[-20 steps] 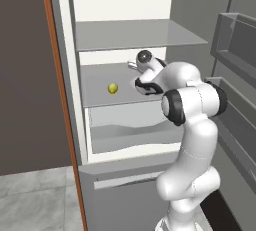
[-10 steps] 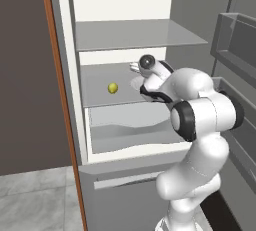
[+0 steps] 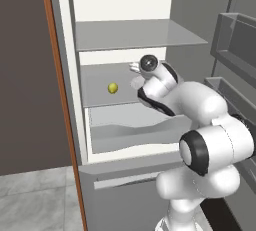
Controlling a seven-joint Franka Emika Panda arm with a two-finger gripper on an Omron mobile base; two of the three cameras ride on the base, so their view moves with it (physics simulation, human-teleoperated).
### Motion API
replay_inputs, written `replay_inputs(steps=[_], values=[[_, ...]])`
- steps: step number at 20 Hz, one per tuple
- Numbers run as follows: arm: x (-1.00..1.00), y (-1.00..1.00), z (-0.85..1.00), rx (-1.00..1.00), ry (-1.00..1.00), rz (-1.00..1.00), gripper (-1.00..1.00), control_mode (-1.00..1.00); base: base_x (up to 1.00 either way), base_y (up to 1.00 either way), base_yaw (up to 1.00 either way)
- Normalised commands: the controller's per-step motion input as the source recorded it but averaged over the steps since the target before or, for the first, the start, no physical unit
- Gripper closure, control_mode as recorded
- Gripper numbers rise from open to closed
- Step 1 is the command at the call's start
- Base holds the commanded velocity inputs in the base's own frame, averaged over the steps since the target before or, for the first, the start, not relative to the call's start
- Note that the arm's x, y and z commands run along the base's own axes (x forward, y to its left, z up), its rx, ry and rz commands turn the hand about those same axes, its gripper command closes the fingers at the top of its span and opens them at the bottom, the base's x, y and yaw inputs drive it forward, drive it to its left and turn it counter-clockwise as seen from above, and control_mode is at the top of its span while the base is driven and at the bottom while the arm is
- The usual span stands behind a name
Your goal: Retrieve the fish from the fridge and place it on the cutting board.
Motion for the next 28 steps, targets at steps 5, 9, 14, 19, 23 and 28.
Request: replay_inputs(steps=[5,9,14,19,23,28], values=[[-0.74,0.35,0.34,0.0,0.12,-0.03,1.0,-1.0,0.0,0.0,0.0],[-0.61,0.28,0.34,0.02,0.3,-0.05,1.0,-1.0,0.0,0.0,0.0],[-0.64,0.03,0.14,0.12,0.32,-0.01,1.0,-1.0,0.0,0.0,0.0],[-0.63,0.0,0.0,0.24,0.32,0.0,1.0,-1.0,0.0,0.0,0.0],[-0.56,0.13,-0.13,0.19,0.15,0.0,1.0,-1.0,0.0,0.0,0.0],[-0.14,0.04,0.01,0.02,0.1,0.0,1.0,-1.0,0.0,0.0,0.0]])
